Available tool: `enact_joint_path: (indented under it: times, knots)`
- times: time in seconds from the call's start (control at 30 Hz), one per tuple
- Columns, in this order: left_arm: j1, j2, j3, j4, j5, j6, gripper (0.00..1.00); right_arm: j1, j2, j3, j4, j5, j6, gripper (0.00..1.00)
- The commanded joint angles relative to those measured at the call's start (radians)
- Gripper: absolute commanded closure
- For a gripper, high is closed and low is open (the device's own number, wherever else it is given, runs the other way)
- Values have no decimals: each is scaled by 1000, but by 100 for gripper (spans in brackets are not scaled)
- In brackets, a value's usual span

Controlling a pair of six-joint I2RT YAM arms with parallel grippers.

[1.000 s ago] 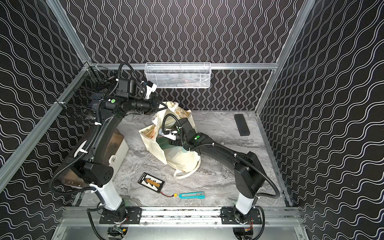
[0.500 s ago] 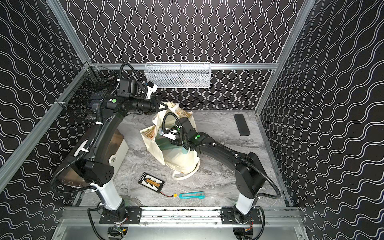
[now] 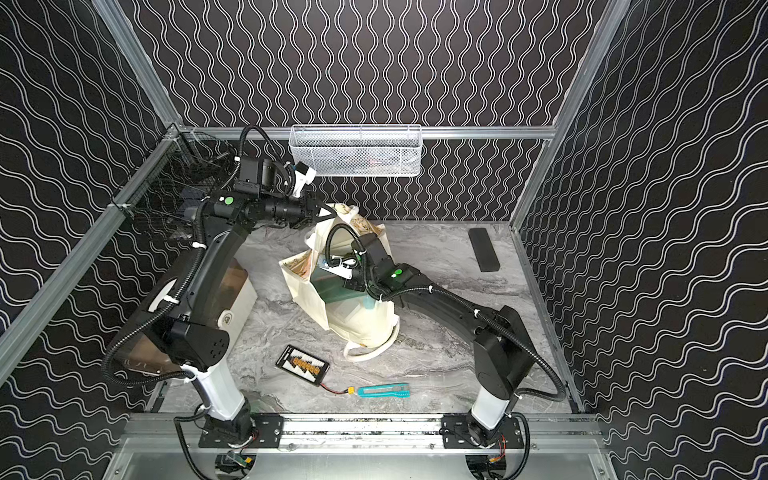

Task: Take out the pencil case from the canvas bag
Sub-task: Pick up the pencil case from the canvas bag.

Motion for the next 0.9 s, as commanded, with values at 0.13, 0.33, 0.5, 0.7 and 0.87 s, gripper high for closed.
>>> enact_joint_path:
  times: [0.13, 0.33, 0.5, 0.7, 0.87]
  knots:
    - [-1, 0, -4, 130, 59, 2, 100, 1, -117, -39, 28, -15, 43, 82]
    - [-1, 7, 0, 133, 30, -7, 100, 3, -223, -110, 31, -17, 94, 85]
    - [0, 6, -4, 133, -11, -11, 100, 3, -320, -182, 50, 8, 156, 90]
    - [-1, -9, -18, 133, -90, -14, 100, 3, -439, -244, 60, 14, 258, 96]
    - [0, -18, -10, 100, -177, 1, 100, 3, -550, -303, 54, 33, 378, 100]
